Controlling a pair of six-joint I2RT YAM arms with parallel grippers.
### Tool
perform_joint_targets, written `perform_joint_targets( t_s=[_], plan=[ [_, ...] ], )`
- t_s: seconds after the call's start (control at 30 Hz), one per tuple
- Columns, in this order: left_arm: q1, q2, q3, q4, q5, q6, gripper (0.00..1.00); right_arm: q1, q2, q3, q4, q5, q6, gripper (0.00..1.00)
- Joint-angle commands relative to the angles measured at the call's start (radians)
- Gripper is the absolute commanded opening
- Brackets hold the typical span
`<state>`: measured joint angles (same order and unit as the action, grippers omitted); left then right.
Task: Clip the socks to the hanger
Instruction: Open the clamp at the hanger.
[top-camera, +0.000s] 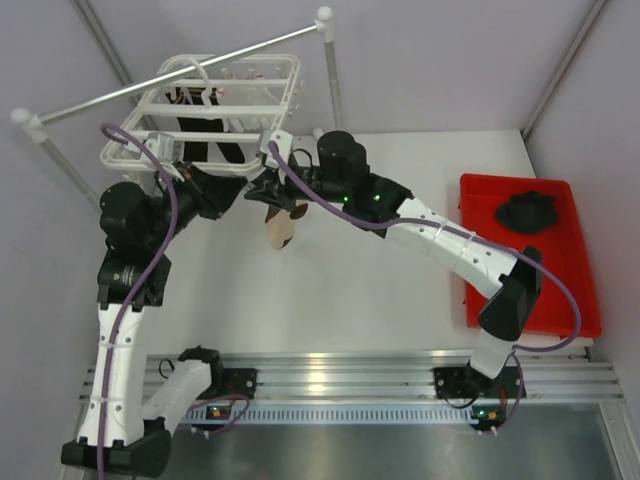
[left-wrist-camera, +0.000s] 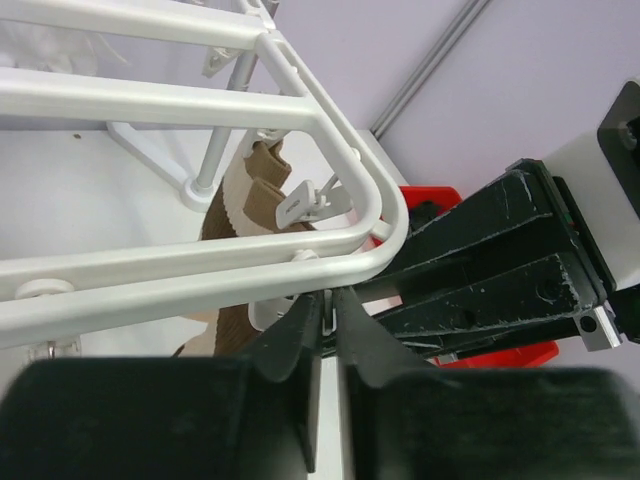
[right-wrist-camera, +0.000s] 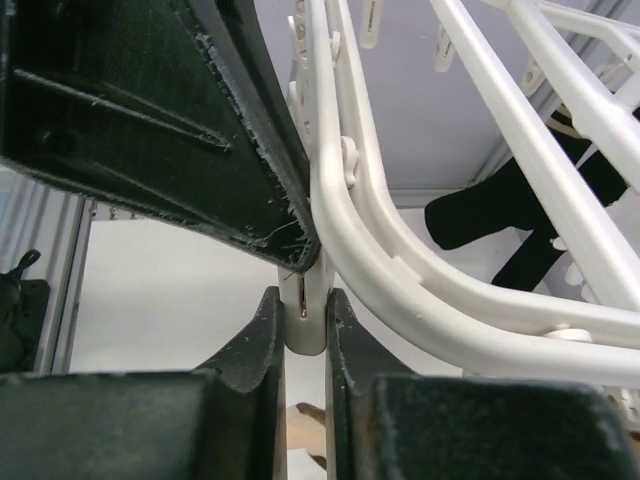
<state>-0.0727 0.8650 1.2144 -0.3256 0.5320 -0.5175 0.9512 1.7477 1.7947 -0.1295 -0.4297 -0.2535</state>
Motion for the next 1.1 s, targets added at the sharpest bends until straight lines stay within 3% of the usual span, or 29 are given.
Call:
perform_joint_targets(
  t_s=[0.0,0.07,0.23,0.57,1.07],
  plan=[
    [-0.004,-0.032,0.001,0.043,0.036,-0.047,0.23,0.008,-0.014,0.051,0.068,-0.013,-0.03,0.0],
    [-0.004,-0.064,-0.007,0.062,0.016,-0.064,0.39,0.008,-0.017,0.04,0.068,-0.04,-0.058,0.0],
    [-0.003,-0.132,-0.003,0.031,-0.087,-0.122,0.49,0.008,-0.034,0.012,0.09,-0.047,-0.134,0.0],
    [0.007,-0.139,-0.013,-0.131,-0.141,-0.13,0.51,0.009,-0.053,-0.024,0.09,-0.158,-0.355,0.0],
    [0.007,-0.112,-0.042,-0.044,-0.142,-0.133,0.51,0.011,-0.068,-0.035,0.067,-0.204,-0.382,0.0]
  ],
)
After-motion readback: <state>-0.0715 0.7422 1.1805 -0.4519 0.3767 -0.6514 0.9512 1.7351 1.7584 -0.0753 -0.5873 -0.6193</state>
